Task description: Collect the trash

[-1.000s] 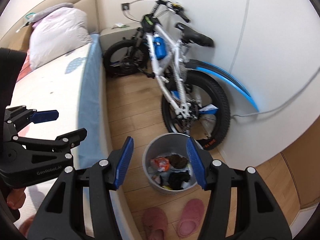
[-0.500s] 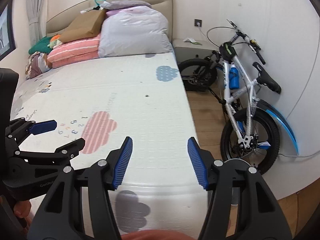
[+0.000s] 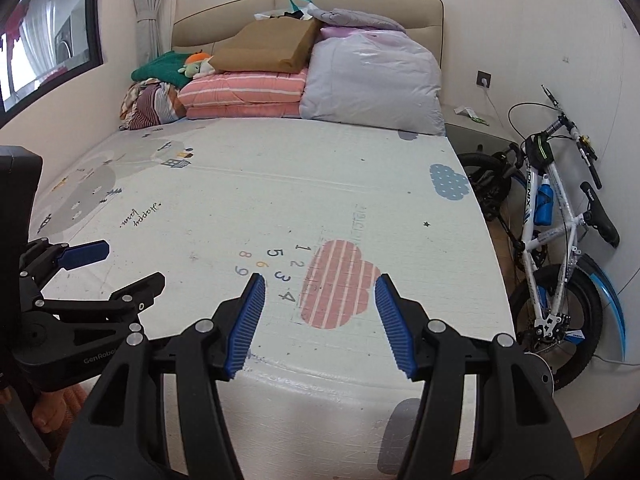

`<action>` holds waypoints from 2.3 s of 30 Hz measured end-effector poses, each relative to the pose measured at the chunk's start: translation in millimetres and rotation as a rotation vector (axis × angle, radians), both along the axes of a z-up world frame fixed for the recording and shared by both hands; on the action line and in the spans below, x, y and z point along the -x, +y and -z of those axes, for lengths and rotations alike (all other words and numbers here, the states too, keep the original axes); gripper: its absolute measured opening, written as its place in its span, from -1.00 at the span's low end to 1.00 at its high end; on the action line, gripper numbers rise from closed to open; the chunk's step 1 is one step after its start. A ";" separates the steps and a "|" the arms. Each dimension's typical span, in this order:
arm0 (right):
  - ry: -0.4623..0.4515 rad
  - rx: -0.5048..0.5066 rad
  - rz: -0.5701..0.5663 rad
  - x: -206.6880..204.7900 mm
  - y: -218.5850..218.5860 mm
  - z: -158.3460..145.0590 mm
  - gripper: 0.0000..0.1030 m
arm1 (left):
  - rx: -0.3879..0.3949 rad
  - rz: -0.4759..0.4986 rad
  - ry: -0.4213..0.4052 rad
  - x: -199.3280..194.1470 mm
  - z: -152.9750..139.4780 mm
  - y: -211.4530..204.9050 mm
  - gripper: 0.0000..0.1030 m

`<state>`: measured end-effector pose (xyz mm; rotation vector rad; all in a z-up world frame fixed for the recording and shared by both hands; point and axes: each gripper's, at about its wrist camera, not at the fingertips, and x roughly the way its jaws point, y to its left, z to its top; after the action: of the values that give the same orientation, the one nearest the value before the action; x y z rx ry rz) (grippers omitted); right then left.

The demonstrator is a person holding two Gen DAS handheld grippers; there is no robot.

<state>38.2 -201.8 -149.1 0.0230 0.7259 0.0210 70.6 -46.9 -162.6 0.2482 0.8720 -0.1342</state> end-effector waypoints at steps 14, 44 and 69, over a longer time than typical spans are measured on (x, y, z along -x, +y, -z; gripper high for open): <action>0.048 -0.003 0.030 46.0 8.7 -52.4 0.86 | 0.011 -0.096 -0.067 43.9 -75.4 30.6 0.63; -0.016 -0.009 0.031 108.8 -3.5 -114.2 0.86 | 0.053 -0.100 -0.121 103.6 -147.7 17.6 0.66; -0.023 -0.005 0.025 108.9 1.9 -117.7 0.86 | 0.058 -0.086 -0.118 107.5 -146.5 13.4 0.66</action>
<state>-70.7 -199.9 -31.4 0.0367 0.7024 -0.0006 -36.8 -33.5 -16.1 0.1621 0.7588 -0.0636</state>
